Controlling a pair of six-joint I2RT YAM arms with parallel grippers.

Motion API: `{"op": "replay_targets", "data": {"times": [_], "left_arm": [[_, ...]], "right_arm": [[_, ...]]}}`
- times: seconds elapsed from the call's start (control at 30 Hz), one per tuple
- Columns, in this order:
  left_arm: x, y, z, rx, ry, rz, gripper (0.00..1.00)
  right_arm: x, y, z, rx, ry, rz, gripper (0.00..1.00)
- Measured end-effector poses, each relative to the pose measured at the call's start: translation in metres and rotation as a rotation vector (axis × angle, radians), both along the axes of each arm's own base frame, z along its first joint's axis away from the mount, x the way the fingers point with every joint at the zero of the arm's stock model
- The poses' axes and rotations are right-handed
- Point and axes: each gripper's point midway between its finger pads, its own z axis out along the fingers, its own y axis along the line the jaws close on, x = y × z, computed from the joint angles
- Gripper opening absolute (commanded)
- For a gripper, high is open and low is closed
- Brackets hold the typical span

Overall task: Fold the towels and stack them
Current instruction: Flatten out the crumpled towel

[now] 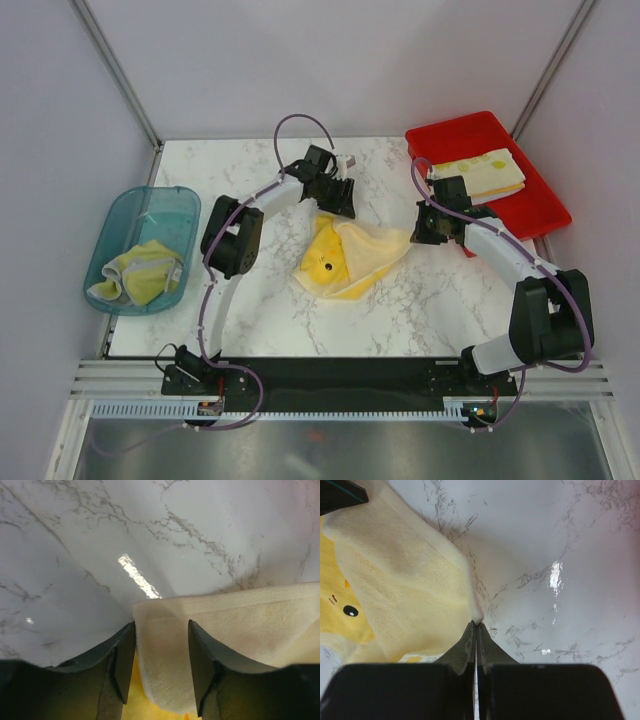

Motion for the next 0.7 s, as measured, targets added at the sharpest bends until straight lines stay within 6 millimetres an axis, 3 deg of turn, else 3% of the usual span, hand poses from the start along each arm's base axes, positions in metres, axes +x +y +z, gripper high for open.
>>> {"op": "replay_targets", "data": {"times": [0.03,0.17,0.3,0.4,0.5,0.6,0.67,0.7], "left_arm": [[-0.002,-0.003,-0.001,-0.001,0.006,-0.003,0.34],[-0.008,-0.006,-0.007,0.004,0.032,0.0,0.02],[-0.01,-0.005,-0.004,0.004,0.041,0.01,0.02],[-0.016,0.003,0.014,0.021,0.038,0.037,0.02],[-0.018,0.014,0.067,0.007,-0.043,0.074,0.02],[-0.029,0.027,0.151,-0.054,-0.185,0.101,0.02],[-0.046,0.039,0.222,-0.123,-0.317,0.121,0.02],[-0.056,0.045,0.248,-0.151,-0.364,0.126,0.02]], "right_arm": [[0.0,0.0,0.0,0.0,-0.002,0.0,0.0],[0.002,0.002,0.001,0.01,-0.008,0.006,0.0],[0.005,0.007,0.006,0.037,-0.022,0.012,0.0],[0.017,0.014,0.027,0.069,-0.067,0.019,0.0],[0.038,0.021,0.07,0.105,-0.176,0.034,0.0],[0.046,0.027,0.133,0.149,-0.339,0.056,0.0],[0.04,0.027,0.17,0.173,-0.435,0.071,0.0],[0.034,0.028,0.189,0.186,-0.485,0.082,0.0]]}}
